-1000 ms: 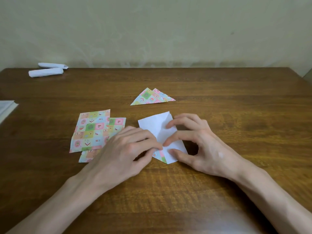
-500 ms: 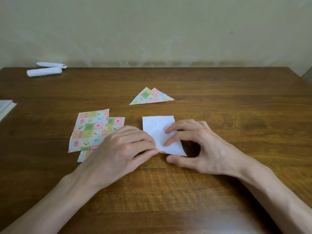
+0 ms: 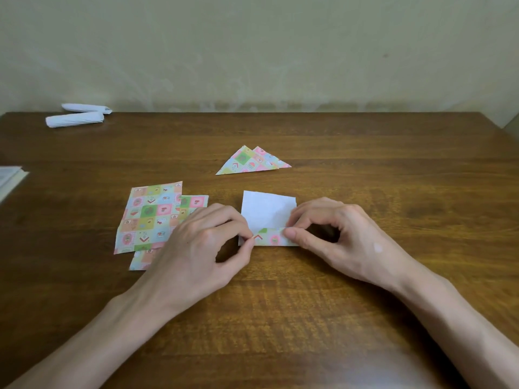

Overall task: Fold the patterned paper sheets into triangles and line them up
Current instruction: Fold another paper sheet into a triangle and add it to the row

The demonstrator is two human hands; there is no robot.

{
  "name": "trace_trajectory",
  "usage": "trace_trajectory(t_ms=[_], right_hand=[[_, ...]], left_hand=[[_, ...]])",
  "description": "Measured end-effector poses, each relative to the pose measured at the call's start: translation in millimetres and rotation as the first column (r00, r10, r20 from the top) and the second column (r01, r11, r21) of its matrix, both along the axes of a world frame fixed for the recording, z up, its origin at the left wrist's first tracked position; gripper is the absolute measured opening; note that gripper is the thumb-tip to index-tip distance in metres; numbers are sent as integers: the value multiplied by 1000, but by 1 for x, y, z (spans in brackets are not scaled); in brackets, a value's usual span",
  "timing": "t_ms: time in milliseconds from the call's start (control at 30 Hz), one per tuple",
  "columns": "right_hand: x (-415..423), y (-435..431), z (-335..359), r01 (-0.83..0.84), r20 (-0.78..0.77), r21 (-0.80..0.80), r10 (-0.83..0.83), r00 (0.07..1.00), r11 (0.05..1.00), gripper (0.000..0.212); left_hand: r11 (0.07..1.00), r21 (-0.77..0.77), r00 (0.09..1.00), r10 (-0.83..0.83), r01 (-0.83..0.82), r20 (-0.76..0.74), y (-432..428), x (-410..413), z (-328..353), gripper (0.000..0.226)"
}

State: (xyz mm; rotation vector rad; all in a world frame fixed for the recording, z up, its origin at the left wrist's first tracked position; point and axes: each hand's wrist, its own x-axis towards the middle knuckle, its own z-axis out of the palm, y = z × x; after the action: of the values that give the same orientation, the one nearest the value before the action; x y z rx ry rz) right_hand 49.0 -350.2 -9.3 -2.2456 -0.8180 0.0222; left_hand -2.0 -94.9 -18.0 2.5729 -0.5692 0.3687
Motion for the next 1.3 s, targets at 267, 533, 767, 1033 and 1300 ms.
trace_trajectory(t_ms=[267,533,767,1033,1300], right_hand=[[0,8,-10,136,-6,-14,-136,991,991,29],[0,20,-16,205,20,-91,-204,979,975,33],[1,28,-15,263,41,-156,-260,965,952,33],[2,29,-17,282,60,-156,-276,959,947,37],[2,31,-18,282,61,-150,-276,959,948,36]], left_hand=[[999,-15,993,49,-51,-105,3,1,-4,28],[988,-85,984,119,-131,-134,-5,1,-3,19],[999,3,999,54,-54,0,-2,1,0,5],[994,76,993,-87,82,74,17,-2,0,17],[988,115,994,-103,99,30,19,-3,3,30]])
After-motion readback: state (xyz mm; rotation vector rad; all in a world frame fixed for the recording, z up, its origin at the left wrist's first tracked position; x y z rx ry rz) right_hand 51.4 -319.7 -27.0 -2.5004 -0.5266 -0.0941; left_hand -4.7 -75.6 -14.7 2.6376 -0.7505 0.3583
